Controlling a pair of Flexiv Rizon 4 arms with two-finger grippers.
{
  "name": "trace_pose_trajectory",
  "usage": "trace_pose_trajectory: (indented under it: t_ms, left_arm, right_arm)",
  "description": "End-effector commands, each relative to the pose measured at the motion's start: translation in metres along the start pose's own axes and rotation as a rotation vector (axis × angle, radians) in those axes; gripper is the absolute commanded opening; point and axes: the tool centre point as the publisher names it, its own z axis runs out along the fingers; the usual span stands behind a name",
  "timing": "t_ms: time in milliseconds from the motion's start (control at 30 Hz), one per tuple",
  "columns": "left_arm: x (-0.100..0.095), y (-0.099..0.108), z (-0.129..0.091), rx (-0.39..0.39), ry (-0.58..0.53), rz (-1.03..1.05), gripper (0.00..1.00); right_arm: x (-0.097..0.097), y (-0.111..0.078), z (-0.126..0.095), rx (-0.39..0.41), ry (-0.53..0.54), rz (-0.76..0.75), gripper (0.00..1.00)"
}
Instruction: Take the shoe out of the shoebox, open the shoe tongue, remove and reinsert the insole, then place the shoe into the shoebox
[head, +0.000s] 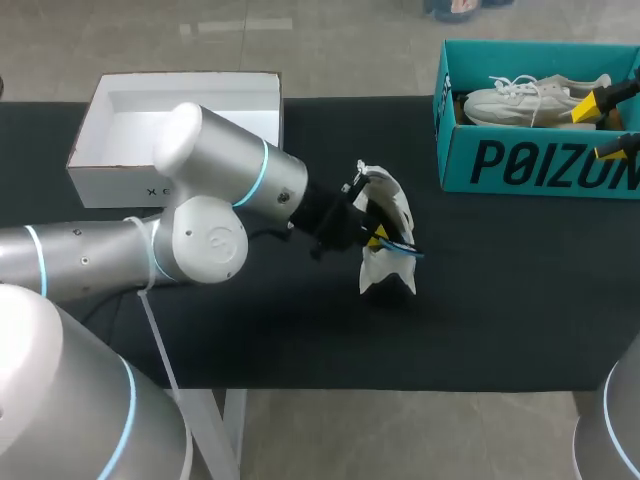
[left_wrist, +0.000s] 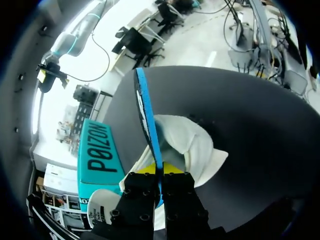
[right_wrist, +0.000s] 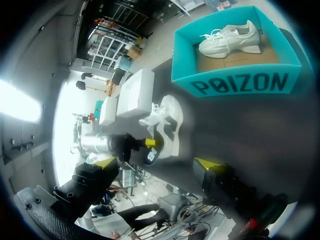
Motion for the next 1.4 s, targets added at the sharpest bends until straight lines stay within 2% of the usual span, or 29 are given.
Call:
trace_pose_trajectory:
  t_ms: [33,267,567,600,633,733,900,933,1033,1267,1400]
  left_arm:
    - [-0.002,0.005,0.015,-0.018,0.0,-0.004,0.0]
    - [0.0,0.014,0.017,-0.086,0.008,-0.003,0.0]
    - [-0.001,0.018,0.015,-0.105,-0.024,-0.044,0.0]
    - [-0.003,0.016,0.012,-0.087,-0.034,-0.066,0.27]
    - [-0.005,0.014,0.009,-0.079,-0.04,-0.07,0.4]
    - [-0.009,0.005,0.0,-0.049,-0.055,-0.075,0.44]
    - [-0.011,-0.007,-0.008,-0.027,-0.054,-0.054,0.42]
    - [-0.011,-0.008,-0.008,-0.025,-0.053,-0.05,0.34]
    - [-0.01,-0.011,-0.006,-0.018,-0.05,-0.042,0.0]
    - [-0.006,0.001,0.006,-0.072,-0.027,0.045,0.0]
    - [-0.006,0.01,0.011,-0.082,-0.03,0.025,0.0]
  right_arm:
    - [0.0,-0.001,0.0,-0.001,-0.003,0.001,1.0]
    - [0.0,-0.001,0.0,-0.001,-0.003,0.001,1.0]
    - [0.0,-0.001,0.0,-0.001,-0.003,0.001,1.0]
    - [0.0,-0.001,0.0,-0.001,-0.003,0.001,1.0]
    - [0.0,-0.001,0.0,-0.001,-0.003,0.001,1.0]
    - [0.0,-0.001,0.0,-0.001,-0.003,0.001,1.0]
    - [0.0,-0.001,0.0,-0.001,-0.003,0.001,1.0]
    - [0.0,-0.001,0.0,-0.001,-0.003,0.001,1.0]
    - [0.0,-0.001,0.0,-0.001,-0.003,0.001,1.0]
    - [0.0,-0.001,0.0,-0.001,-0.003,0.001,1.0]
    - [0.0,-0.001,0.0,-0.001,-0.003,0.001,1.0]
